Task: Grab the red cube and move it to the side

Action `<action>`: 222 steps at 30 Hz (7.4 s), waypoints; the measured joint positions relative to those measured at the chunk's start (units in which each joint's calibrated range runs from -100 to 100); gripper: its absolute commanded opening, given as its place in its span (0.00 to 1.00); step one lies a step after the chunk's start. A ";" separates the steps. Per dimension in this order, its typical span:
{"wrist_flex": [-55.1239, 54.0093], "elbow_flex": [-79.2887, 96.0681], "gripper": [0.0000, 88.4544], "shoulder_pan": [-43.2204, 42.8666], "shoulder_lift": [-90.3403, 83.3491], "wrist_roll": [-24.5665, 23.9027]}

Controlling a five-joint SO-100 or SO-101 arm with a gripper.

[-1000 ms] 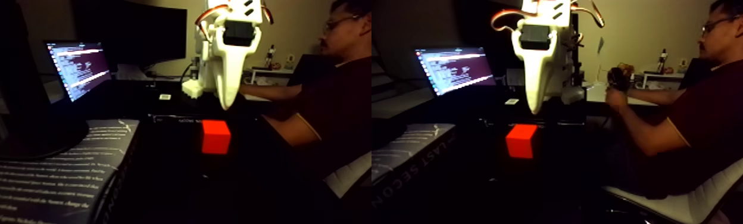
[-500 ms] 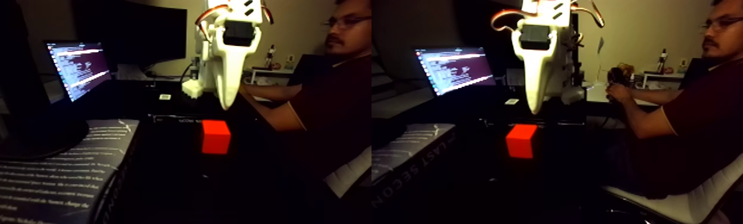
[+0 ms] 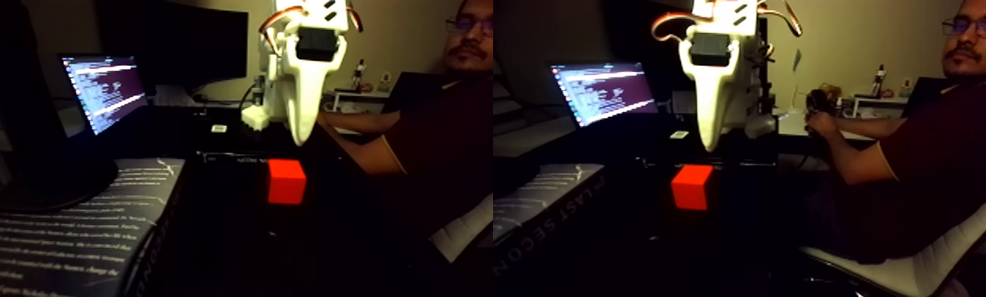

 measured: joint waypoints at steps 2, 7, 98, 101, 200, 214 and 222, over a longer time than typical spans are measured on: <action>0.00 0.00 0.01 0.00 0.00 0.00; 0.00 0.00 0.01 0.00 1.01 0.00; -3.67 -43.47 0.01 5.17 76.65 20.08; -3.67 -43.92 0.01 5.17 76.74 20.87; -1.63 -52.36 0.33 8.88 97.01 47.25; -5.71 -52.09 0.33 8.73 99.45 45.36; -6.20 -52.09 0.33 7.95 99.54 44.47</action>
